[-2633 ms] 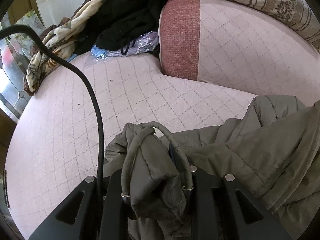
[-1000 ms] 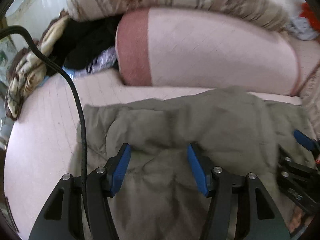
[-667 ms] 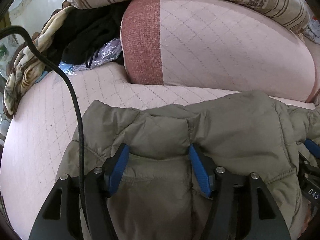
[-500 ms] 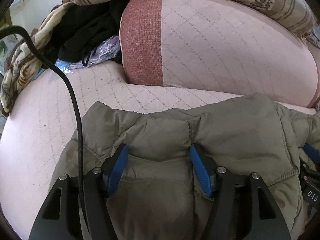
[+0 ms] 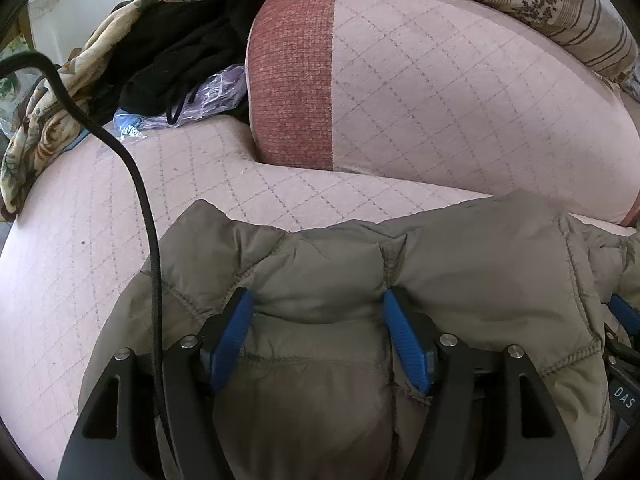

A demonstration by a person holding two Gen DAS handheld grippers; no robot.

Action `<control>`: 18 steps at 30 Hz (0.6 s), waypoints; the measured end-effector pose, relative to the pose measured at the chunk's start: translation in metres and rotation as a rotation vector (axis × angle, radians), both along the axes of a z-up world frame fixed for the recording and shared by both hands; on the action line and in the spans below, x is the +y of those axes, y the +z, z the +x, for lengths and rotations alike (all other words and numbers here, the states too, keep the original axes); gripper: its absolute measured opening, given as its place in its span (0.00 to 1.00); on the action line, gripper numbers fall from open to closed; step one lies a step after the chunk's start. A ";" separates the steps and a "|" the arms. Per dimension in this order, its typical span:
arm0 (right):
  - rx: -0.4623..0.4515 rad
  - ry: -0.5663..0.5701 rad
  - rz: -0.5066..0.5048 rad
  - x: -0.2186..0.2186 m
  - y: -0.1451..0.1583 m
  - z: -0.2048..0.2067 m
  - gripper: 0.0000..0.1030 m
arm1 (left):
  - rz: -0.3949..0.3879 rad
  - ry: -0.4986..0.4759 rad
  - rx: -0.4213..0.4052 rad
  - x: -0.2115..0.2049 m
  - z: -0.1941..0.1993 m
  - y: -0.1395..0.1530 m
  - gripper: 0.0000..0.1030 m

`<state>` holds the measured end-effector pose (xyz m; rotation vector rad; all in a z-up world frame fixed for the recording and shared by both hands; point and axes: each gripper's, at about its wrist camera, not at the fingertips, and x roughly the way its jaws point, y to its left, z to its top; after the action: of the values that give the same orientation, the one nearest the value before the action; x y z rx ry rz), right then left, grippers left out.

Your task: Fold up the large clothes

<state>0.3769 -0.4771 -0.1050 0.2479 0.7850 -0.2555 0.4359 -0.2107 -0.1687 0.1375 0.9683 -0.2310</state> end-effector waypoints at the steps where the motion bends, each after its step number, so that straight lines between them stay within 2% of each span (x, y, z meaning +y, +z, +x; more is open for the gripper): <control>1: -0.001 0.000 0.001 0.000 0.000 0.000 0.94 | 0.004 0.001 0.003 0.000 0.000 0.000 0.66; 6: 0.018 -0.002 -0.008 0.000 0.002 0.000 0.94 | 0.019 0.022 0.043 0.007 -0.005 0.019 0.64; 9: 0.089 -0.025 -0.057 0.005 0.015 0.003 0.94 | -0.047 0.033 0.031 0.027 -0.026 0.055 0.63; 11: 0.087 -0.043 -0.074 0.009 0.033 -0.010 0.94 | -0.084 0.028 -0.005 0.048 -0.045 0.086 0.63; 14: 0.027 -0.030 -0.052 0.009 0.064 -0.049 0.94 | -0.105 0.043 -0.044 0.081 -0.068 0.118 0.64; 18: 0.000 -0.043 0.035 -0.015 0.088 -0.109 0.94 | -0.123 0.091 -0.022 0.131 -0.086 0.140 0.67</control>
<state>0.2684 -0.4921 -0.0174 0.2982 0.7857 -0.2825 0.3499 -0.0794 -0.0290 -0.0163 0.9332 -0.2041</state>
